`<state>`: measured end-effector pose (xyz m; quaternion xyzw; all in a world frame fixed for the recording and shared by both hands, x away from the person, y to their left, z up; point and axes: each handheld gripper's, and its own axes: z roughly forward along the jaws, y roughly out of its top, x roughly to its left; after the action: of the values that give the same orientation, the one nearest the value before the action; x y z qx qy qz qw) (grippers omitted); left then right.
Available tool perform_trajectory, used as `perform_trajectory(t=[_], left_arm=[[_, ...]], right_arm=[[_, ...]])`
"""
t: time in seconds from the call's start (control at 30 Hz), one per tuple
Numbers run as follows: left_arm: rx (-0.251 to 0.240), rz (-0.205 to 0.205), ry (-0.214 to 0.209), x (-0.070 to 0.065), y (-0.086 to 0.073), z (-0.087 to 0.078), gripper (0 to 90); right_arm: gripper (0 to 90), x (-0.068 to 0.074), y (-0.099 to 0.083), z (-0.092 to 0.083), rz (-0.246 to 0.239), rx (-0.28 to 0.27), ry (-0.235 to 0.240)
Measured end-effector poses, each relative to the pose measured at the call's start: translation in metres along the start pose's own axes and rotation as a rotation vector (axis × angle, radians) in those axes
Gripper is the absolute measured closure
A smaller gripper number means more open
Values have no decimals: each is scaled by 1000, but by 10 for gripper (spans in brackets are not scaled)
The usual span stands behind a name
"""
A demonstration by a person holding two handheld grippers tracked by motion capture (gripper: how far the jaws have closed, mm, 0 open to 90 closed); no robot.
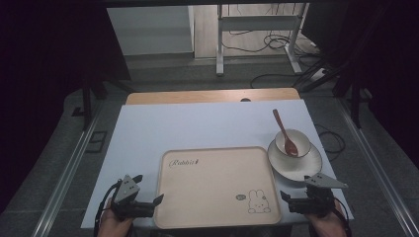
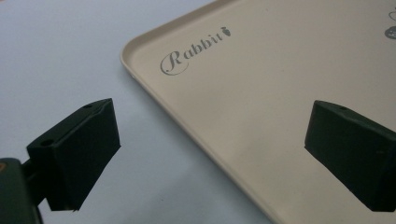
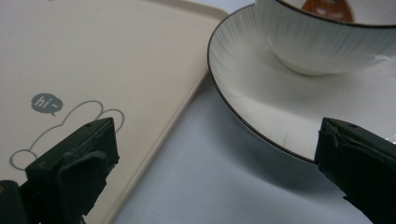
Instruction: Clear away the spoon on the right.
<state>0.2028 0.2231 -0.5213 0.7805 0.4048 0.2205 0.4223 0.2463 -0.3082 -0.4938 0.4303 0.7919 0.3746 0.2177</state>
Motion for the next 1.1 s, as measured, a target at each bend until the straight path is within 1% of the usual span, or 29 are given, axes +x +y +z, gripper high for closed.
perform_trajectory(t=[0.1,0.3,0.47,0.63,0.73,0.83,0.97,1.1], left_arm=[[-2,-4,-3,0,0,0,30],[-1,-2,-5,0,0,0,31],[0,-2,-5,0,0,0,31],[1,-3,-9,1,0,0,32],[2,-6,-12,1,0,0,33],[2,-7,-12,1,0,0,33],[2,-8,-12,2,0,0,33],[1,-10,-11,2,0,0,33]], right_arm=[[0,-1,0,0,2,10,16],[0,0,1,2,-9,31,27],[0,-2,0,2,5,25,42],[0,-2,0,2,4,28,56],[0,-2,1,2,5,31,59],[0,-2,1,4,-1,46,63],[0,-2,2,4,3,46,65],[0,-3,3,4,6,33,64]])
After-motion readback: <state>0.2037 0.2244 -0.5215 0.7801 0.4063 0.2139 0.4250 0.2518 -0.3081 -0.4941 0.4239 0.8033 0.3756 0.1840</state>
